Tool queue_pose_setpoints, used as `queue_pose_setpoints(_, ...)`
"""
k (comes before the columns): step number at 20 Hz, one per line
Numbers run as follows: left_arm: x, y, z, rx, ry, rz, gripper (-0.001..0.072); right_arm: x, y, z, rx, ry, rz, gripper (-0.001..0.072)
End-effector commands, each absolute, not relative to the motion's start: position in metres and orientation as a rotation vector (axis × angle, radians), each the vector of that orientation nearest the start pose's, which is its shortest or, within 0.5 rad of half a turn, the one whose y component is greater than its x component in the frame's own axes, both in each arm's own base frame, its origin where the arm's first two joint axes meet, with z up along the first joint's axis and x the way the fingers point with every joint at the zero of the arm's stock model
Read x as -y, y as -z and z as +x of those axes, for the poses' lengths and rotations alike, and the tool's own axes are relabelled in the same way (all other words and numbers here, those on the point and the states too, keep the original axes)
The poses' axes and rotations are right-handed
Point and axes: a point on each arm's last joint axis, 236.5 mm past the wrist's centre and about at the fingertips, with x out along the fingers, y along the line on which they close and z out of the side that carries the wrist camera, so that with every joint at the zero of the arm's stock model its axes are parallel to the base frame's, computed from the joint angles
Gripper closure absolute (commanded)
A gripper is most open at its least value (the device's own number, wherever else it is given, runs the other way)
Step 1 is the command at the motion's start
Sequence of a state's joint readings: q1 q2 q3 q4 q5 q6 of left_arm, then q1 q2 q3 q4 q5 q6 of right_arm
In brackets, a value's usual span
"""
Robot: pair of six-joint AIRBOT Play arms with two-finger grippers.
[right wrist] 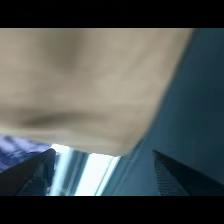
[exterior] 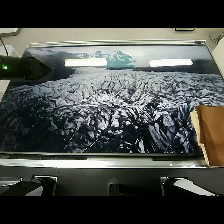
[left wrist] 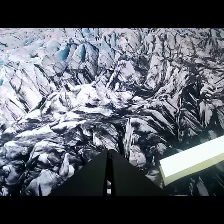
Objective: Fold the clothes and pants, and hang the long-sleeved shirts on hangers.
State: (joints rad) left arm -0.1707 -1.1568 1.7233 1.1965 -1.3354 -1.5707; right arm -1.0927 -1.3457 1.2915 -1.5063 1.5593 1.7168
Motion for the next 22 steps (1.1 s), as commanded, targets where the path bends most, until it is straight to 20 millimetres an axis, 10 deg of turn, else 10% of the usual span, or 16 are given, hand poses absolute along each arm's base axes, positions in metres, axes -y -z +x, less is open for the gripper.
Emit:
queue_pose_setpoints(1, 0.150, -0.279, 0.385, -0.753, 0.468, -0.163, 0.0683, 0.323, -0.081, 0.219, -1.081, 0.838, 0.867, 0.0010)
queue_pose_setpoints(4, 0.134, -0.289, 0.427, -0.615, 0.369, -0.114, 0.0685, 0.349, -0.240, 0.331, -0.634, 0.711, 0.376, 0.0012)
queue_pose_setpoints(6, 0.098, -0.260, 0.461, -0.625, 0.178, 0.119, 0.0685, 0.292, -0.304, 0.399, -0.477, 0.556, 0.216, 0.0015)
queue_pose_setpoints(7, 0.078, -0.239, 0.472, -0.673, 0.073, 0.220, 0.0685, 0.251, -0.304, 0.426, -0.483, 0.467, 0.217, 0.0020)
queue_pose_setpoints(9, 0.065, -0.182, 0.474, -0.855, -0.043, 0.231, 0.0595, 0.170, -0.248, 0.454, -0.691, 0.326, 0.325, 0.0021)
queue_pose_setpoints(10, 0.069, -0.145, 0.462, -1.000, -0.065, 0.148, 0.0142, 0.133, -0.205, 0.453, -0.864, 0.271, 0.362, 0.0021)
queue_pose_setpoints(11, 0.079, -0.110, 0.441, -1.168, -0.042, 0.105, 0.0000, 0.094, -0.160, 0.445, -1.055, 0.203, 0.388, 0.0021)
queue_pose_setpoints(15, 0.120, -0.050, 0.404, -1.297, 0.104, -0.041, -0.0006, -0.015, -0.052, 0.395, -1.504, -0.065, 0.385, 0.0021)
queue_pose_setpoints(22, 0.106, -0.034, 0.390, -1.250, 0.060, -0.047, -0.0005, -0.019, -0.017, 0.400, -1.443, -0.013, 0.389, 0.0028)
